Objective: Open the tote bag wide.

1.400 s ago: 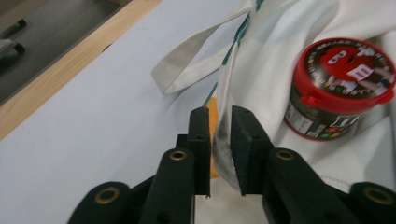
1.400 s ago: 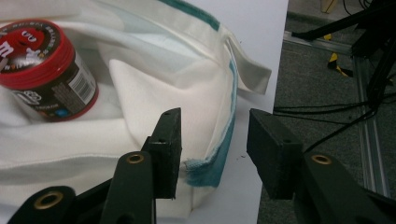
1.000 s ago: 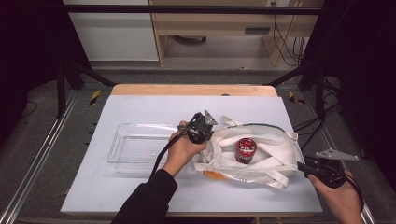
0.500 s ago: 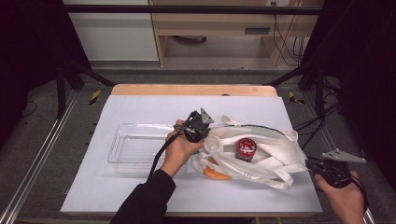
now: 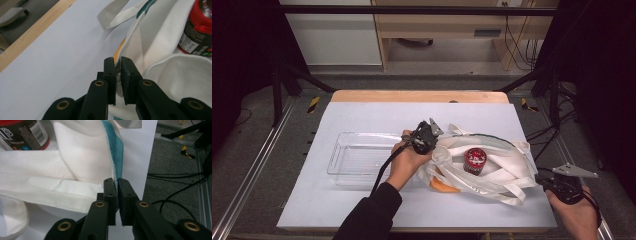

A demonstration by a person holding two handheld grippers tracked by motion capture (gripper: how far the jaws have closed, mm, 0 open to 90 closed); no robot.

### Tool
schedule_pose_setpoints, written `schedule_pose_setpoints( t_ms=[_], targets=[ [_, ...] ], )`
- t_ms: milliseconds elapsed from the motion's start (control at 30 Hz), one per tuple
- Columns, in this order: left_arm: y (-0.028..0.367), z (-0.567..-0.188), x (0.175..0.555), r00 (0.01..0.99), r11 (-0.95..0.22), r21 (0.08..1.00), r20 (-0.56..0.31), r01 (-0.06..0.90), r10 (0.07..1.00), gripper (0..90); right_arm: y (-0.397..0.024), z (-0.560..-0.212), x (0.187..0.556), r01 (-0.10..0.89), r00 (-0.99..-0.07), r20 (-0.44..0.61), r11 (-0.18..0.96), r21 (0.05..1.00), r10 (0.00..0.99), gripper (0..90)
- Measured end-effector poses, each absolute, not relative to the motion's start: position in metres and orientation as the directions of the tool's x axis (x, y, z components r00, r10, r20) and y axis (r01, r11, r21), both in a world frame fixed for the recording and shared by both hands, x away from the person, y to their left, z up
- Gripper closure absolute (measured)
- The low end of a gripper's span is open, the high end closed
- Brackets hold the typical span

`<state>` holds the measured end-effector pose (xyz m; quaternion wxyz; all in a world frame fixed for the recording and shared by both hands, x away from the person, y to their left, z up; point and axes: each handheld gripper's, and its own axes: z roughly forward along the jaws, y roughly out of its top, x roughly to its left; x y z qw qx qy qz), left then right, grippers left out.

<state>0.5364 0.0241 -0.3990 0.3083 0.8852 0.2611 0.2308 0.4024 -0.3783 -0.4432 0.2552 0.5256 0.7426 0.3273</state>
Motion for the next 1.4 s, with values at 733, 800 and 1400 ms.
schedule_pose_setpoints(
  t_ms=[733,800,1400],
  targets=[
    [0.023,-0.38,0.462,0.818,-0.604,0.775,0.217,0.188,0.532,58.8,-0.333,-0.401,0.446,0.451,-0.451,-0.097,0.32,0.834,0.887,75.6],
    [0.023,-0.383,0.458,0.822,-0.602,0.777,0.212,0.186,0.528,58.2,-0.325,-0.4,0.451,0.448,-0.463,-0.098,0.329,0.831,0.881,75.3],
    [0.04,-0.381,0.454,0.81,-0.564,0.804,0.198,0.188,0.553,36.6,-0.262,-0.383,0.466,0.453,-0.61,-0.1,0.449,0.77,0.786,33.7]
  ],
)
